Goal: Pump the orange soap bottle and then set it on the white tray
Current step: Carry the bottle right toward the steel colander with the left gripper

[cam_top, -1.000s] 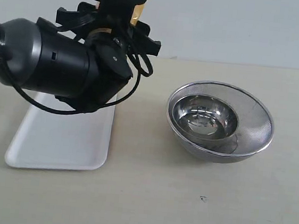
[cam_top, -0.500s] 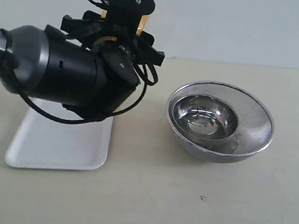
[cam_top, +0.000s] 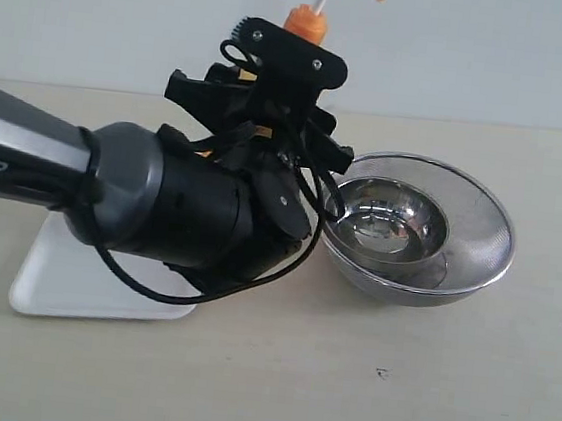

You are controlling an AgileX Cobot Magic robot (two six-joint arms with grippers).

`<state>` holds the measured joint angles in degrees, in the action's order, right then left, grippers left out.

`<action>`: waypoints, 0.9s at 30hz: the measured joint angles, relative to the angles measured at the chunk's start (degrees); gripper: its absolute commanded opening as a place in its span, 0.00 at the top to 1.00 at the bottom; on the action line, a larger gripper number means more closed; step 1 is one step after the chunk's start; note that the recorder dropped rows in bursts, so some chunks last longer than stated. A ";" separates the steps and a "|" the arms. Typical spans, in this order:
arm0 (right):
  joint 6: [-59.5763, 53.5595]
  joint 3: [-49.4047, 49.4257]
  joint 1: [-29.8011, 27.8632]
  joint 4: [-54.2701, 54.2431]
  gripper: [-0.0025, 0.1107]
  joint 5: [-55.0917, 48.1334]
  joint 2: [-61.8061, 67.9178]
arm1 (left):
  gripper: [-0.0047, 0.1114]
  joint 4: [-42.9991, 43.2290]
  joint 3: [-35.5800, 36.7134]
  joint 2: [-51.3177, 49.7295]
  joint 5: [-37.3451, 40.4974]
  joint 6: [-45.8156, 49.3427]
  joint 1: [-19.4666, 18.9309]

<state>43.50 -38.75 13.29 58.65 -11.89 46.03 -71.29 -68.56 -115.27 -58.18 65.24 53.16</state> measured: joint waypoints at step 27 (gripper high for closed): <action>0.00 0.00 0.00 -1.84 0.98 1.03 0.00 | 0.92 0.18 -0.64 -3.07 -1.88 -2.61 0.49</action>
<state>43.50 -38.75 13.29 56.81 -10.86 46.03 -71.10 -69.20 -118.33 -60.06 62.63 53.65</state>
